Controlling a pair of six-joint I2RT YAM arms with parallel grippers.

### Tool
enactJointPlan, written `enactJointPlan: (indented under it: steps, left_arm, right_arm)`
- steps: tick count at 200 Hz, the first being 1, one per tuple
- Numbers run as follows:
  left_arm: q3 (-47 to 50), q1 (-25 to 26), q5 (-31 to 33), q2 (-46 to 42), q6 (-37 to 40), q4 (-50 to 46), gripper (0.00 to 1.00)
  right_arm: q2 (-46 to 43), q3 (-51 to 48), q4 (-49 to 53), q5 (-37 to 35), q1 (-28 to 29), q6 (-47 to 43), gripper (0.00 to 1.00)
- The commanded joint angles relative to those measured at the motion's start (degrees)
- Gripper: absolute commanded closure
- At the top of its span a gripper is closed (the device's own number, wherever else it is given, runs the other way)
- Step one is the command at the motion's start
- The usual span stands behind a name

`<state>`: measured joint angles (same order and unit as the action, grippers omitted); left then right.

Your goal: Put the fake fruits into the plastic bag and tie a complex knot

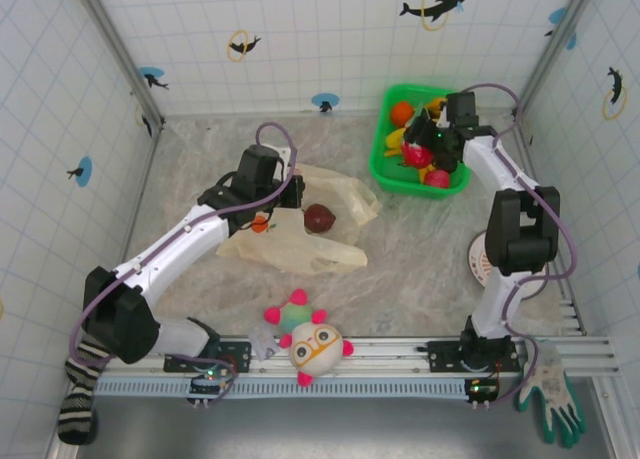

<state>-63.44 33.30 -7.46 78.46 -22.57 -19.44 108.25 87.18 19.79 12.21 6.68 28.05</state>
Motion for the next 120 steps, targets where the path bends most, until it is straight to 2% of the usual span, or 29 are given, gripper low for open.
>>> enactJointPlan:
  steps: [1, 48, 83, 120]
  left_arm:
    - [-2.10, -0.45, -1.47, 0.98, -0.48, 0.88, 1.00]
    - [-2.78, -0.43, -0.67, 2.04, -0.50, 0.46, 1.00]
    - [-3.10, -0.51, -0.28, 2.82, -0.78, 0.34, 1.00]
    - [-3.62, -0.50, -0.18, 3.54, -1.06, 0.15, 1.00]
  right_arm:
    - [-6.53, -2.45, -8.52, 3.71, -0.79, 3.25, 0.23]
    - [-16.91, -9.99, -14.55, 6.05, -2.61, 6.13, 0.23]
    - [-27.98, -20.60, -21.29, 9.22, -2.31, 8.41, 0.23]
    - [-41.77, -33.98, -28.55, 9.59, 2.67, 10.05, 0.23]
